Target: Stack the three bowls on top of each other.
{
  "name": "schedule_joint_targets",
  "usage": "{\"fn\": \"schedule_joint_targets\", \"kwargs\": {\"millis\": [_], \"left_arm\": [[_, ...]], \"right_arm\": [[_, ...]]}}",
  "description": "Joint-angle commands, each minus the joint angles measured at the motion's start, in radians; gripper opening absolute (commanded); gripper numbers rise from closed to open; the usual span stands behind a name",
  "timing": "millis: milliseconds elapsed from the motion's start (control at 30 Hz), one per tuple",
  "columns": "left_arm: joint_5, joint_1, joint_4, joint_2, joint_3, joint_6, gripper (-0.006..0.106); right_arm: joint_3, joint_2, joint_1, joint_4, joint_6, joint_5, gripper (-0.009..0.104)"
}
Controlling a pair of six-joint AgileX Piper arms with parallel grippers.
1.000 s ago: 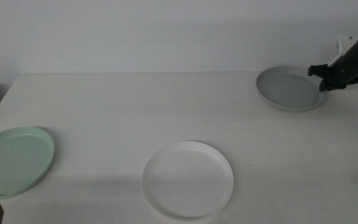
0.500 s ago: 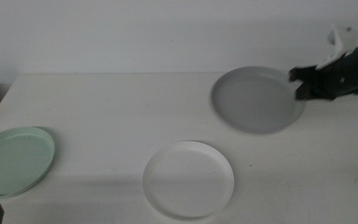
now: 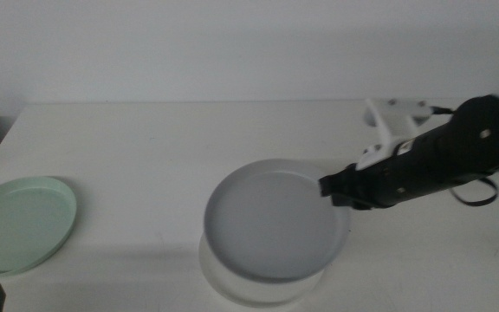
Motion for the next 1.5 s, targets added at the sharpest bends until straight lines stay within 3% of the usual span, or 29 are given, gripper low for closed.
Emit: {"fn": "schedule_joint_targets", "kwargs": {"millis": [0,467,633,733,900,1133,1467], "left_arm": [[-0.082,0.001,-0.006,-0.013,-0.005,-0.009,0.105],[-0.082,0.001,-0.006,-0.013,-0.005,-0.009,0.105],[-0.082,0.001,-0.006,-0.013,-0.005,-0.009,0.105],[-0.082,0.001,-0.006,-0.013,-0.005,-0.009,0.105],[-0.082,0.001,-0.006,-0.013,-0.005,-0.009,0.105],[-0.082,0.001,-0.006,-0.013,-0.005,-0.009,0.105],[-0.082,0.001,-0.006,-0.013,-0.005,-0.009,0.105]], "right_arm": [[-0.022,-0.011,0.023,0.012,-0.005,-0.098,-0.001],[-0.022,0.133,0.040,0.000,-0.005,-0.156,0.002],[-0.022,0.140,0.040,0.000,-0.005,-0.159,0.021],[-0.022,0.123,0.040,-0.001,-0.005,-0.148,0.039],[-0.018,-0.096,0.026,-0.078,-0.032,-0.051,0.055],[-0.018,-0.509,-0.008,-0.199,-0.089,0.132,0.055],[0.003,-0.887,0.022,-0.202,-0.128,0.237,0.055]]}}
